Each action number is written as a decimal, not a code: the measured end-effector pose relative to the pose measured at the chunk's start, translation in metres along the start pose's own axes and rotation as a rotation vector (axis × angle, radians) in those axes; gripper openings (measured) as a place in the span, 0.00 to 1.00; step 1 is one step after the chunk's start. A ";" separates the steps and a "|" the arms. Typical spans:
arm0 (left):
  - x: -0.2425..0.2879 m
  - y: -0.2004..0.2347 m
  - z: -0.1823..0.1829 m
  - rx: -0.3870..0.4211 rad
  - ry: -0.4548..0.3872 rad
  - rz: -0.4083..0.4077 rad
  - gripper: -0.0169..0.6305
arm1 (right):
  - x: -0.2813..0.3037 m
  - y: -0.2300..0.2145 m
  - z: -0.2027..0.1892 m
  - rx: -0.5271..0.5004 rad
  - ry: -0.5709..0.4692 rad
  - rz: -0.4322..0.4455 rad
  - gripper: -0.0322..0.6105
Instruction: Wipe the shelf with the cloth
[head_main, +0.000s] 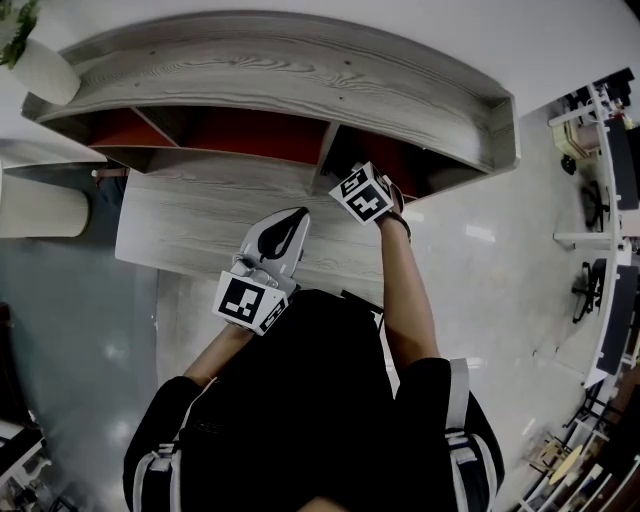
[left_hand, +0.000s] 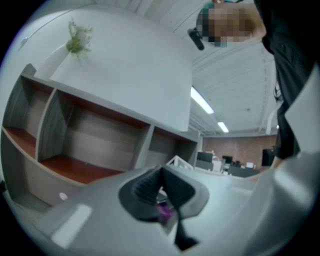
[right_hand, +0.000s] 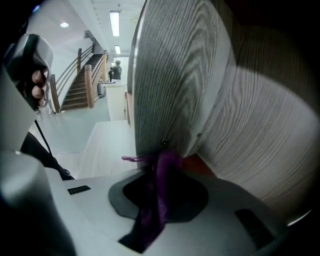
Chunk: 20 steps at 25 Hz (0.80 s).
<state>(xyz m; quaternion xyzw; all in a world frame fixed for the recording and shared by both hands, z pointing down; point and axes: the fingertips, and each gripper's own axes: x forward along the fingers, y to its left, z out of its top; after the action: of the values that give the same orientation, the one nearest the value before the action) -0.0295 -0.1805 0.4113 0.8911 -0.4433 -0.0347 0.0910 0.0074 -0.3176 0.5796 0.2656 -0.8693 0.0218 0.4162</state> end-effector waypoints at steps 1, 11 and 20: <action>-0.001 0.000 0.001 0.001 -0.001 0.001 0.03 | -0.001 0.003 -0.001 0.005 0.003 0.004 0.13; -0.003 -0.002 0.004 0.000 -0.011 -0.012 0.03 | -0.018 0.032 -0.007 0.128 -0.023 0.047 0.13; -0.007 -0.002 0.002 -0.001 -0.010 -0.014 0.03 | -0.027 0.073 -0.026 0.203 -0.007 0.064 0.13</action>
<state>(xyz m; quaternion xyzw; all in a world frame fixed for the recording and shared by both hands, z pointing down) -0.0322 -0.1736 0.4092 0.8938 -0.4377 -0.0402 0.0891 0.0048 -0.2363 0.5903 0.2786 -0.8721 0.1218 0.3833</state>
